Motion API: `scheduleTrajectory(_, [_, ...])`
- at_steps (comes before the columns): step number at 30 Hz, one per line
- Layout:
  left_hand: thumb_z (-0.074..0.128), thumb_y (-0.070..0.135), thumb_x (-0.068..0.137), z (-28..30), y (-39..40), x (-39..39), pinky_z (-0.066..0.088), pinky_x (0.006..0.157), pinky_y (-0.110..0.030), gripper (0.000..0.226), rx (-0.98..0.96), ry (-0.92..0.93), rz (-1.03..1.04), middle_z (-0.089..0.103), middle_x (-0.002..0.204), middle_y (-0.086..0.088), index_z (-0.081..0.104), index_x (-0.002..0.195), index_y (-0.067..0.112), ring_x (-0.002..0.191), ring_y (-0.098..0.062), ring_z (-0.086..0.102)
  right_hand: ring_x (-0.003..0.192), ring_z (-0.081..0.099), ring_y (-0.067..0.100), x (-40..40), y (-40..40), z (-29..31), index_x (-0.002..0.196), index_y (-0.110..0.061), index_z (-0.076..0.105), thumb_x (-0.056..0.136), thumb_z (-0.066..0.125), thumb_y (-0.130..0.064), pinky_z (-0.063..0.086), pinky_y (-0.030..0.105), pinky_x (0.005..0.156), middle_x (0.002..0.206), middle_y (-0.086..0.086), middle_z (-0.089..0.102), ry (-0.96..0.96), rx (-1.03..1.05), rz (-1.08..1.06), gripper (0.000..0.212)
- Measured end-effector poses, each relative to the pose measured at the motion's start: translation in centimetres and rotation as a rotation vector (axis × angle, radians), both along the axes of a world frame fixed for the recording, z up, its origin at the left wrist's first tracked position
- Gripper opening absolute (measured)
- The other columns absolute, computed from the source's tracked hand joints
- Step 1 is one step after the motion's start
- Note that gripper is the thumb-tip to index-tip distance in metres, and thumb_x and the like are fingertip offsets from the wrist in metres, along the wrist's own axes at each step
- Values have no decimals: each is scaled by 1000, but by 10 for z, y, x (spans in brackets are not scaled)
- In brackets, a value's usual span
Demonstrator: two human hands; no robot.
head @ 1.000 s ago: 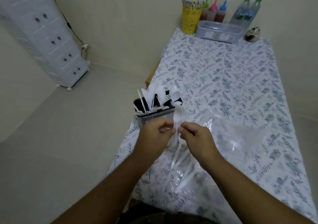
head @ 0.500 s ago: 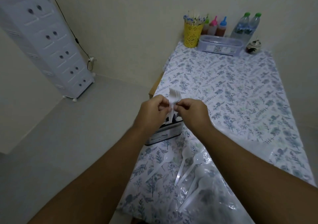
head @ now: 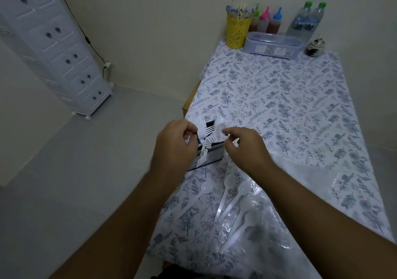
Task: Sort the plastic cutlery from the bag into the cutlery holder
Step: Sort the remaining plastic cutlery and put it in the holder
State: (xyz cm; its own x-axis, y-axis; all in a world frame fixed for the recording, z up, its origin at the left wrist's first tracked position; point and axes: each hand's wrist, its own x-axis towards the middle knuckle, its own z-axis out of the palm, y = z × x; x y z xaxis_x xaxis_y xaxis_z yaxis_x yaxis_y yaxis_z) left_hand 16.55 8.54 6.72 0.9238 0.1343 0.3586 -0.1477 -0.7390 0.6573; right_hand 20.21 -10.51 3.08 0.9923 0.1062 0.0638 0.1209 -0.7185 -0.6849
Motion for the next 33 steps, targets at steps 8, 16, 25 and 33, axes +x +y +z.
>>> scheduleTrajectory(8, [75,29,87,-34,-28,-51,42,66,-5,28,-229,402,-31,58,97,19,59,110,28,81,4,59,125,52,13,-16,16,-8,141,-15,59,95,69,-18,45,28,105,138,4,57,-97,100,173,47])
scheduleTrajectory(16, [76,16,88,-51,-59,-44,57,77,-17,41,-842,437,81,64,117,11,57,123,24,100,-3,67,119,64,21,-13,29,-18,110,-5,78,93,66,0,51,31,102,132,9,68,-140,128,92,22])
scheduleTrajectory(25, [68,12,89,-75,-48,-38,54,65,-23,25,-940,604,259,70,106,2,65,112,22,89,-15,70,118,59,9,-30,9,-31,118,-18,75,96,59,-3,48,16,87,133,-1,60,-176,173,71,31])
scheduleTrajectory(33, [70,12,86,-128,-23,-55,50,72,-24,5,-67,638,52,64,88,0,67,89,12,83,-16,62,94,66,16,-60,-32,-80,120,-18,73,95,65,-24,47,25,81,107,4,69,347,-146,-67,27])
